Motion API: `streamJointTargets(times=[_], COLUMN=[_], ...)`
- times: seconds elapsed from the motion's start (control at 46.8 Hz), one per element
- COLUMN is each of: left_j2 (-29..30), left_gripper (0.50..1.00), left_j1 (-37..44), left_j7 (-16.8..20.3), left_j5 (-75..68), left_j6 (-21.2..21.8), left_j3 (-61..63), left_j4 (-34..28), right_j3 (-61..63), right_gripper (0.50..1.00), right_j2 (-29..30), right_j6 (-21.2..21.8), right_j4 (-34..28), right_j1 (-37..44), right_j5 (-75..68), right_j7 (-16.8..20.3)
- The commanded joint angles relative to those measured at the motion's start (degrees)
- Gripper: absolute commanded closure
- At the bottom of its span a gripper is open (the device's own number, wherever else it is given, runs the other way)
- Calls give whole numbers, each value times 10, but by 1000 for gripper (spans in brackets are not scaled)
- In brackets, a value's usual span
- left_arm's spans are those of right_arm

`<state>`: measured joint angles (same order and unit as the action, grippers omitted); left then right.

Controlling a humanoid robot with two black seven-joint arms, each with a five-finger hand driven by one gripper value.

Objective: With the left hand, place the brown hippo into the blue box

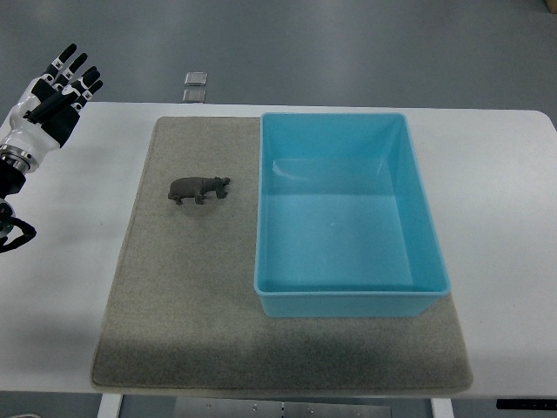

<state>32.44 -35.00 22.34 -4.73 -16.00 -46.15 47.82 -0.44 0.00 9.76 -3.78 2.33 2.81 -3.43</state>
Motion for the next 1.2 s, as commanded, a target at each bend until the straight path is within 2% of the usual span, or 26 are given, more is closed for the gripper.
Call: streamJointTargets(times=[0.0,1.175], left_j2=[-1,-9], left_gripper=[501,501], left_j1=[1,-28], left_j7=[0,1], left_j5=[0,-5], left_j6=[4,-3], left_j3=[0,7], left_j4=[2,3], right_j3=[0,0], right_gripper=[564,564], right_j2=[0,0], right_j6=[0,0], right_j4=[0,0], right_j1=[0,0], right_j5=[0,0], right_j7=[0,0])
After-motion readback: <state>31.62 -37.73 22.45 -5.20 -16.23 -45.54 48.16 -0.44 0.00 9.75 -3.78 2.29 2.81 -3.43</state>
